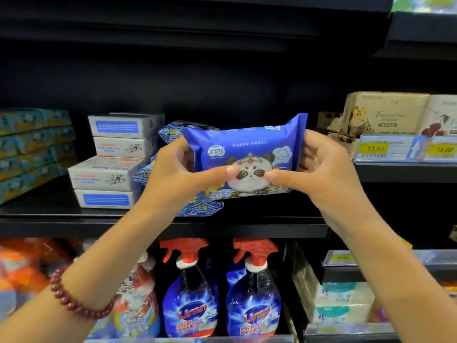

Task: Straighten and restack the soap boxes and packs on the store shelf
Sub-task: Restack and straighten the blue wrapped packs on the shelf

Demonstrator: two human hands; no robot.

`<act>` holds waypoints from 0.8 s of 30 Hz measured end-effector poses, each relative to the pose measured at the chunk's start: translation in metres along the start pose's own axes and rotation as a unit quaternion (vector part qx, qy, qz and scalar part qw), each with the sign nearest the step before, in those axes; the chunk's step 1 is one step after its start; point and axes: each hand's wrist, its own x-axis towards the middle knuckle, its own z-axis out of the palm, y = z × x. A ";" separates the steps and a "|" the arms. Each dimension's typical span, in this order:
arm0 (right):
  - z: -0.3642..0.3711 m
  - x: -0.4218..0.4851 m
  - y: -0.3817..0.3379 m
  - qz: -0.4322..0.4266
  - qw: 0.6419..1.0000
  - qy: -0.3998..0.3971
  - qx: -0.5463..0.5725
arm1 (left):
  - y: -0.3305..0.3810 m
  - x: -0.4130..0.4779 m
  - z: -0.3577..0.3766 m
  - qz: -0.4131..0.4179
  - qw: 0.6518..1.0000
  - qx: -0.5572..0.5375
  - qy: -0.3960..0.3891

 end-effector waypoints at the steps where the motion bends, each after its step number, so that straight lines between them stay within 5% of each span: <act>1: 0.000 -0.002 0.001 -0.013 1.000 0.011 0.002 | 0.002 0.000 -0.001 0.006 1.000 0.001 -0.011; 7: 0.002 -0.009 0.000 -0.124 0.992 0.015 0.009 | 0.020 -0.001 -0.016 -0.009 0.987 -0.033 -0.158; 13: 0.001 -0.012 -0.002 -0.201 0.980 0.015 -0.006 | 0.038 -0.002 -0.022 -0.023 0.951 0.057 -0.304; 20: -0.022 -0.017 -0.005 -0.158 0.987 0.000 -0.028 | 0.035 -0.012 -0.014 0.032 0.978 0.060 -0.195; 24: -0.040 -0.013 -0.011 0.033 0.983 0.016 0.179 | 0.034 -0.016 -0.013 0.204 0.935 0.250 -0.148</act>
